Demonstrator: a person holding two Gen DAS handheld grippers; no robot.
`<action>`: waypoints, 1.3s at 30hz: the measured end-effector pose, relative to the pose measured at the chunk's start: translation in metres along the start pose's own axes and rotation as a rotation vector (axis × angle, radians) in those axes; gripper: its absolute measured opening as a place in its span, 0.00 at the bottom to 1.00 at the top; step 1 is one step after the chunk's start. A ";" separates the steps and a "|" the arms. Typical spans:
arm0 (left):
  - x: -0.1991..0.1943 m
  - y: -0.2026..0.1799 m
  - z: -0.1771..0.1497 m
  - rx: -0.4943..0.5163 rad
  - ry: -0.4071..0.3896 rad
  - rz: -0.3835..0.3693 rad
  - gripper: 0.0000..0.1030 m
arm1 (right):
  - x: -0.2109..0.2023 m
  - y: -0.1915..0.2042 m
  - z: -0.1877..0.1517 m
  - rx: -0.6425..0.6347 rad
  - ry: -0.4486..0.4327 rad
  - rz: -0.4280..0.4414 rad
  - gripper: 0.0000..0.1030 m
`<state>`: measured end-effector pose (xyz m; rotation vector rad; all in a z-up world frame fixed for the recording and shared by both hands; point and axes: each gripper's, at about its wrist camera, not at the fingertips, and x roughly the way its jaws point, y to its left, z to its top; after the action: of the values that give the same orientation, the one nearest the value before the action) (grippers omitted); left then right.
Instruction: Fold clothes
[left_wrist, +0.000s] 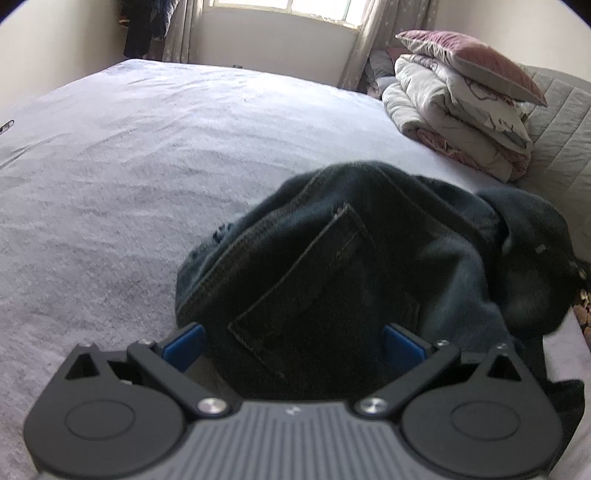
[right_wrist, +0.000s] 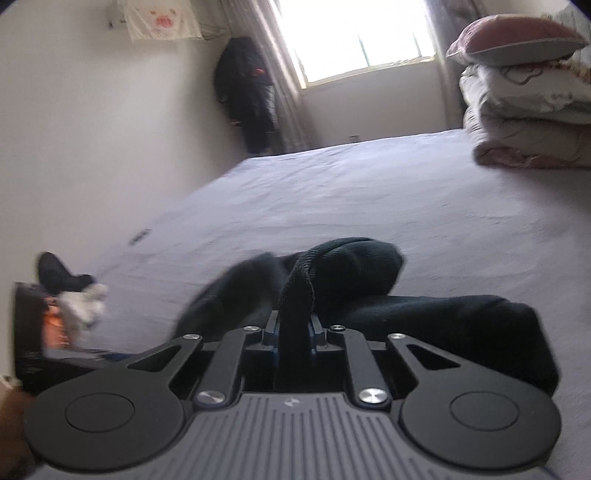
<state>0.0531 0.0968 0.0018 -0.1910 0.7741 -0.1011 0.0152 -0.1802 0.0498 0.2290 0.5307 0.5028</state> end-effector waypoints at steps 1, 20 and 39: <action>-0.002 0.001 0.001 -0.003 -0.006 -0.003 1.00 | -0.003 0.004 -0.001 0.009 0.001 0.021 0.15; -0.070 0.023 0.010 -0.053 -0.187 -0.146 1.00 | -0.016 0.084 -0.035 0.049 0.129 0.364 0.15; -0.102 -0.011 -0.010 0.205 -0.198 -0.374 0.90 | 0.032 0.160 -0.063 -0.070 0.304 0.432 0.15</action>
<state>-0.0266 0.1012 0.0664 -0.1461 0.5194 -0.5068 -0.0582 -0.0217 0.0368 0.2014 0.7635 0.9852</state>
